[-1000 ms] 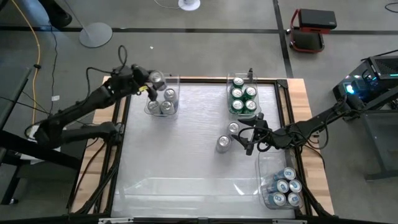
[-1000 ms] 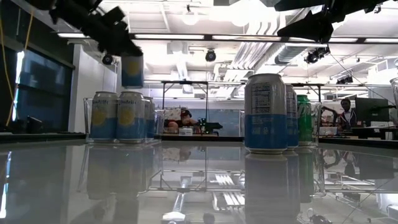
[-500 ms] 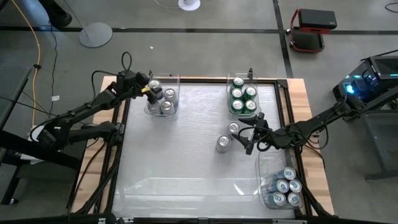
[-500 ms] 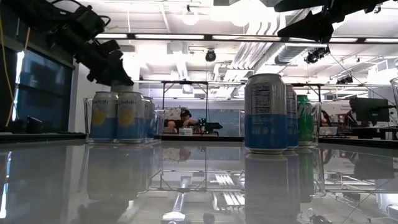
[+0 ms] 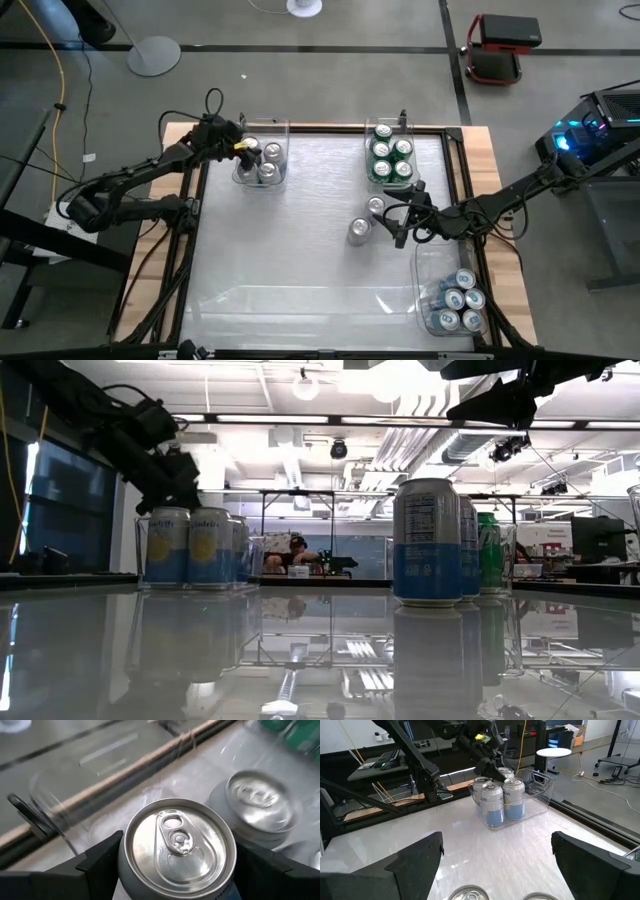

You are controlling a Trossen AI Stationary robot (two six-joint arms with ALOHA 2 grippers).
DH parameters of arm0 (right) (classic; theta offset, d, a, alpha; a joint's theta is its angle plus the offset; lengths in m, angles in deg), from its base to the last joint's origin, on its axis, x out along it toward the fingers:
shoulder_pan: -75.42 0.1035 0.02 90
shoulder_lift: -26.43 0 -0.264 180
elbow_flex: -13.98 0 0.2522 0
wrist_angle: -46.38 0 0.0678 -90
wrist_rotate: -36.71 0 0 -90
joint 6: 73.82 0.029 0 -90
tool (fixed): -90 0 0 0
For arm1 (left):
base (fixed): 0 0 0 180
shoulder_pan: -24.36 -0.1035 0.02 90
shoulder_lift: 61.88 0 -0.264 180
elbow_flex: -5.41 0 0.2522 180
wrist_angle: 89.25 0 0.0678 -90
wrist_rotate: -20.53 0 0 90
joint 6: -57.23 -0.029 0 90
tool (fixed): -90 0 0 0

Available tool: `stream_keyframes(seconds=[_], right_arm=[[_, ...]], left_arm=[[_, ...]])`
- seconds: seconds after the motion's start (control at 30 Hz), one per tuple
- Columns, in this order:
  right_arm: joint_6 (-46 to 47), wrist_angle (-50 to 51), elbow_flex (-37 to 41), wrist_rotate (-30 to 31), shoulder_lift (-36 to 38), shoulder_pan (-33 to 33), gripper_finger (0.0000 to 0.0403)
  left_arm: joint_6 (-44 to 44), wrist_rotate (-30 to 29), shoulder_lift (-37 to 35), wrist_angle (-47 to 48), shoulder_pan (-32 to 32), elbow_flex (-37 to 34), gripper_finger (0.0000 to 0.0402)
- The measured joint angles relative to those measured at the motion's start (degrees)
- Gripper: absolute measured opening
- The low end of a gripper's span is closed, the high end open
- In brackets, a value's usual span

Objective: Sort soda cans
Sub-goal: Put the blue-white soda can into the top left transparent bin

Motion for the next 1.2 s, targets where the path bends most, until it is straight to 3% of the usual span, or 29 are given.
stream_keyframes(seconds=[0.3,0.47,0.83,1.2], right_arm=[[0.0,0.0,0.0,0.0,0.0,0.0,0.0362],[0.0,0.0,0.0,0.0,0.0,0.0,0.0362],[0.0,0.0,0.0,0.0,0.0,0.0,0.0362],[0.0,0.0,0.0,0.0,0.0,0.0,0.0362]], left_arm=[[2.0,0.3,4.2,-0.9,0.0,0.3,0.0301],[4.6,2.6,4.3,-0.4,-0.5,0.2,0.0304],[6.5,7.9,4.3,1.8,-2.8,0.2,0.0351],[4.8,7.4,2.8,3.3,-4.2,2.7,0.0353]])
